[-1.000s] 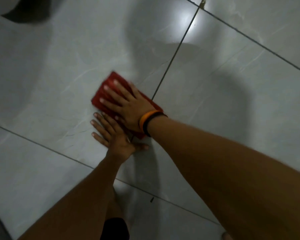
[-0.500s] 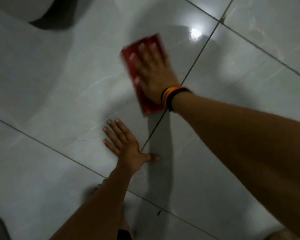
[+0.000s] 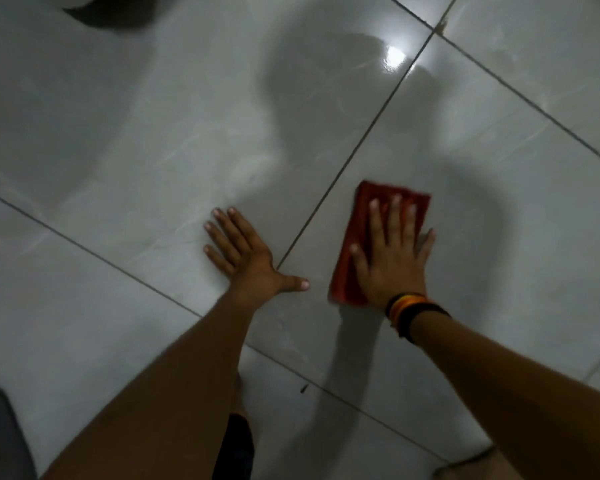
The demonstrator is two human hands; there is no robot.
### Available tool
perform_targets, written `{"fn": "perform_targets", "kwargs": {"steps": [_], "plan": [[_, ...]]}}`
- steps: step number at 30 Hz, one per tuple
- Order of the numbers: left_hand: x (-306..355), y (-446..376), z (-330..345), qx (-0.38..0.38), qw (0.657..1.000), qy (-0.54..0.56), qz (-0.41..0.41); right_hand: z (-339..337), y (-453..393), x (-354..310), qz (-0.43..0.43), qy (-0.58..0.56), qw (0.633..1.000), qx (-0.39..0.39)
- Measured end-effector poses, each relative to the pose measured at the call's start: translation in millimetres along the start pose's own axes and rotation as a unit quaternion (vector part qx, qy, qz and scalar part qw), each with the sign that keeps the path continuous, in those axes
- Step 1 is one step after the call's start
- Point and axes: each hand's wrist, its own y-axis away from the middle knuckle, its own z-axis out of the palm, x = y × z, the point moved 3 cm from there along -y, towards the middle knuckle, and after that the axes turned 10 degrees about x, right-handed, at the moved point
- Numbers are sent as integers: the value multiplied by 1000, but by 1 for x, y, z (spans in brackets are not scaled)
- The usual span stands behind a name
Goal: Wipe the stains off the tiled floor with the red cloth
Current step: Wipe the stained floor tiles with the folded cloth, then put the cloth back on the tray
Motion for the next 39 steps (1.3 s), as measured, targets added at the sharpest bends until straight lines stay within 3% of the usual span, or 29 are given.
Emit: {"fn": "perform_targets", "kwargs": {"steps": [3,7,9,12,18,21,23,25,28,32,35,39], "plan": [[-2,0,-6,-22,999,-23,17,-4,40,-3,-33,28,999,-13],[-18,7,-17,12,998,6,61,-28,-15,-4,52,39,996,56],[-28,25,-25,48,994,29,94,-39,-40,-9,6,44,999,4],[-23,60,-33,37,990,53,128,-59,-31,-14,-18,-22,997,-65],[83,150,-71,-46,954,52,293,-159,90,9,-57,-197,977,-51],[151,190,-99,-74,917,-9,391,-225,153,53,21,-284,958,2],[186,214,-117,-99,913,-43,393,-265,185,89,139,-400,904,51],[227,244,-134,-142,922,-59,355,-309,214,137,250,-493,827,107],[282,289,-142,-240,932,32,268,-354,251,202,365,-589,713,104],[363,367,-125,-286,929,138,192,-381,309,288,474,-659,573,113],[461,454,-9,-302,922,119,211,-347,384,410,556,-680,452,157],[517,476,13,-238,920,123,287,-343,376,427,585,-686,386,197]]}}
